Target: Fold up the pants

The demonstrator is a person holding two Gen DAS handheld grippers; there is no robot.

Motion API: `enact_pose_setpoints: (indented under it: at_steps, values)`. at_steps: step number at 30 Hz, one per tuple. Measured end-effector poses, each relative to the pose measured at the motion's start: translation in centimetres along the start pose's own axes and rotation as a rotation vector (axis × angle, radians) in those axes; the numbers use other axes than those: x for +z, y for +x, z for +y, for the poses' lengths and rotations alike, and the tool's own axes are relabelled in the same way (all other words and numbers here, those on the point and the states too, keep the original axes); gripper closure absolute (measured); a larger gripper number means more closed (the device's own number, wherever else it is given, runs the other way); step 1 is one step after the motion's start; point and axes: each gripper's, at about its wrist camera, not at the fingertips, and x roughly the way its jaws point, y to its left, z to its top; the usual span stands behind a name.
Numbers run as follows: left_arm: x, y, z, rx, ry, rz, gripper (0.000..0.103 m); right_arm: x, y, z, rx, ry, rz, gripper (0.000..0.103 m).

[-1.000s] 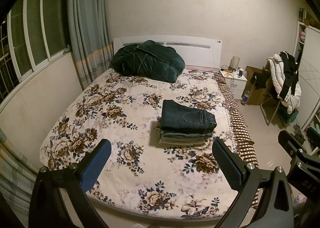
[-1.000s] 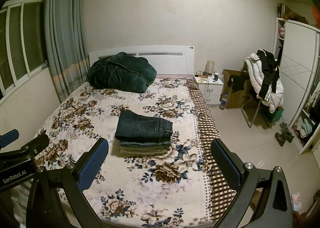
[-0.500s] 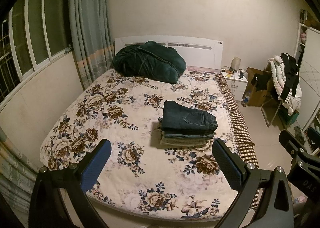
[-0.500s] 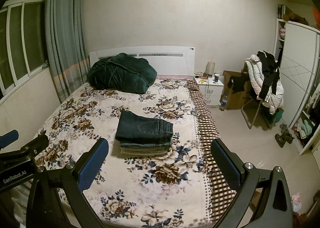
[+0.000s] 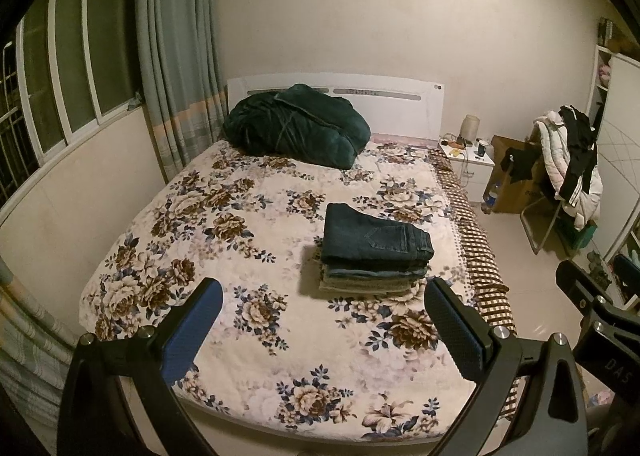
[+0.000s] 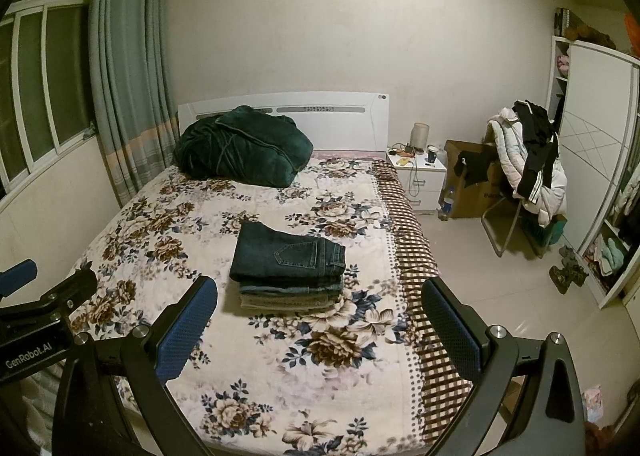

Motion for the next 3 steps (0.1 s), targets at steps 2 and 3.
enact_pose_setpoints:
  at_steps: [2,3]
  values:
    - [-0.10,-0.08,-0.03,0.000,-0.001,0.000,0.000,-0.01,0.01,0.00,-0.001,0.000,0.001,0.000]
    - [-0.11,-0.08,-0.03,0.001,-0.002,-0.001,0.000,-0.02,0.00,0.00,0.000,0.001,0.001,0.000]
